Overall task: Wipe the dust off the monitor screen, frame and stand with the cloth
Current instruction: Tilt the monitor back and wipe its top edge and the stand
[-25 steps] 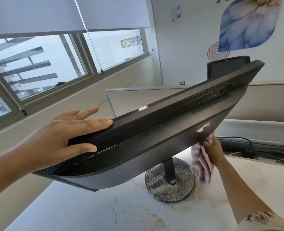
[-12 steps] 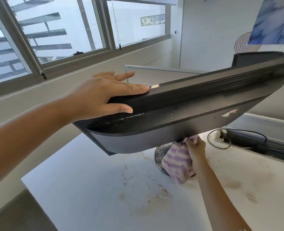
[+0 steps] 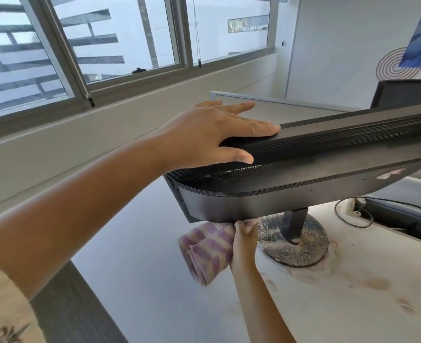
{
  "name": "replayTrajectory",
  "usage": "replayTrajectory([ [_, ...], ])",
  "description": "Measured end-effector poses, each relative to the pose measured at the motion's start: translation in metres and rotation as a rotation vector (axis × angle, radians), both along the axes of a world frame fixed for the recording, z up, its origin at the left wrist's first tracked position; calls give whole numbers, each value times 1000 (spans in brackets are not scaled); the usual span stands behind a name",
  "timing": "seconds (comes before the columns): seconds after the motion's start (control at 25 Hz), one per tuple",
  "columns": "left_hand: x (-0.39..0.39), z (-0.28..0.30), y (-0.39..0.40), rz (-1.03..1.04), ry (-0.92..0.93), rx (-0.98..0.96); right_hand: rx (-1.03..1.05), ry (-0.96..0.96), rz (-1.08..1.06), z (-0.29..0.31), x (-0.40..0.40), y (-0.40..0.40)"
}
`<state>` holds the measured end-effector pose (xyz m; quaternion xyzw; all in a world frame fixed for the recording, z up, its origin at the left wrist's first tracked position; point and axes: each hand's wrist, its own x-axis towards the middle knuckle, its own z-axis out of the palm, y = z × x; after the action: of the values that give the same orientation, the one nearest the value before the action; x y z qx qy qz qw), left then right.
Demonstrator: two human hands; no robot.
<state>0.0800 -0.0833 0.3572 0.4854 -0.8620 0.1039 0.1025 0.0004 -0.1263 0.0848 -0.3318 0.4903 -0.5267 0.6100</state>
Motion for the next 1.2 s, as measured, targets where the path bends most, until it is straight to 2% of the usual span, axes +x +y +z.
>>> replayTrajectory([
  [0.08, -1, -2, 0, -1, -9, -2, 1, -119, 42, -3, 12, 10],
  [0.16, -3, -1, -1, 5, -6, 2, -7, -120, 123, -7, 21, 14],
  [0.2, -2, 1, -1, 13, -2, 5, -31, -67, 167, -10, 24, 18],
  [0.32, -1, 3, 0, 30, 15, 29, -225, 303, 205, -14, 21, 35],
  [0.4, 0, -1, 2, 30, 8, 47, -451, 454, 132, -22, 9, 57],
  [0.6, -2, 1, 3, 45, 12, 53, -935, 399, -77, 33, 17, 102],
  [0.72, -4, 1, 3, 42, 33, 60, -1060, 385, -230, 74, 39, 108],
  [0.84, -3, 0, 6, 59, 43, 60, -1143, 630, -236, 68, 47, 99],
  [1.0, -6, 0, 8, 77, 60, 70, -1026, 904, -20, 17, 47, 79],
  [1.12, -4, -1, 11, 71, 81, 76, -641, 1103, 322, -15, 22, 57],
  [1.2, -3, -3, 11, 63, 89, 69, -494, 1220, 404, -28, -7, 35],
])
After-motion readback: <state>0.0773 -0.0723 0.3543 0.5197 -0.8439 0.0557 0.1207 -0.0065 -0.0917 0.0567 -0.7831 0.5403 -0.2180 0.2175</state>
